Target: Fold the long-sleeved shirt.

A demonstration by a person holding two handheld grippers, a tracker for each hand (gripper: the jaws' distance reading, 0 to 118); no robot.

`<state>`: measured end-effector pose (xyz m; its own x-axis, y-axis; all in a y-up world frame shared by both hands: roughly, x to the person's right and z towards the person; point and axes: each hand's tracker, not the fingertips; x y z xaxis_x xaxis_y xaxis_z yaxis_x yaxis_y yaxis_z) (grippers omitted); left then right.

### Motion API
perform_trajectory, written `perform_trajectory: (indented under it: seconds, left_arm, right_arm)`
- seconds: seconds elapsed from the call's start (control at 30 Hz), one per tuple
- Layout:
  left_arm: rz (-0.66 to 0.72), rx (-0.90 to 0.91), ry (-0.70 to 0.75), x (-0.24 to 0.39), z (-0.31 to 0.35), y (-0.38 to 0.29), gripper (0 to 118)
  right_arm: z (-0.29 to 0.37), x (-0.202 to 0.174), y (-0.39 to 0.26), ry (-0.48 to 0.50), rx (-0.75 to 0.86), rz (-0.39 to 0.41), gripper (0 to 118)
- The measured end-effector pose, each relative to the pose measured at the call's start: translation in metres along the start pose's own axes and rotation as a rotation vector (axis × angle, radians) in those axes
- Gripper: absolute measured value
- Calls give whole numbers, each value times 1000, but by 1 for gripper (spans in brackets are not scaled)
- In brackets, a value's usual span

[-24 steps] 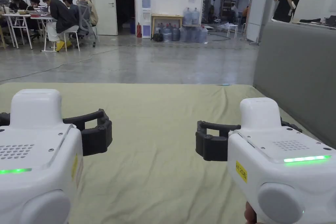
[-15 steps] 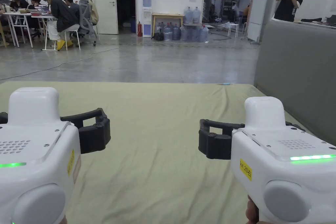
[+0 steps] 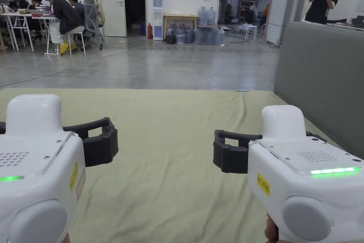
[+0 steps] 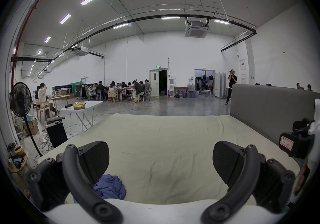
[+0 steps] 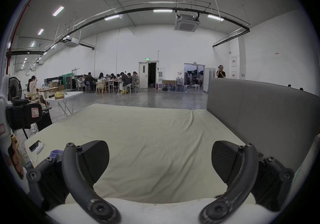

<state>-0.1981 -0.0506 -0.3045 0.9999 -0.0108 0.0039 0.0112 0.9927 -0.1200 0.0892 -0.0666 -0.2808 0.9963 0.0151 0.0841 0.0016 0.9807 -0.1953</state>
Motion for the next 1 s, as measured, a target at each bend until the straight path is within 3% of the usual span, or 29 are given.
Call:
perform_trajectory:
  seconds: [0.17,0.2,0.23,0.27,0.33,0.37,0.53,0.77,0.87,0.93,1.0]
  left_arm:
    - [-1,2,4,-1,0,0,116]
    - [0,0,2,-1,0,0,113]
    - [0,-1,0,-1,0,0,103]
    - [-1,0,-10,-1,0,-1,67]
    - [-11,4,-56,0,1,-3,2]
    - [-1,-19,-43,1,-3,-3,0]
    - [165,-181,-107,-10,-18,-14,0]
    - [179,-141,-119,-19,-15,-11,0]
    - [99,-79,-55,-33,-4,0,0]
    - [-2,-43,21,-52,7,5,0]
    - [-53,-42,87,-79,16,11,0]
  right_arm:
    - [-1,-1,0,-1,-3,1,117]
    - [-1,-1,-1,-2,-4,2,116]
    - [-1,-2,-1,-1,-6,4,113]
    - [-1,-3,-2,0,-6,7,95]
    - [1,-7,-5,-3,11,30,38]
    - [1,-10,-6,-22,19,49,9]
    - [-6,-15,-13,-2,-41,55,7]
    - [-4,-18,-11,33,-33,37,7]
    - [-5,-41,-9,29,6,134,7]
    - [-10,-71,-5,64,21,137,7]
    - [-15,-105,3,203,25,112,7]
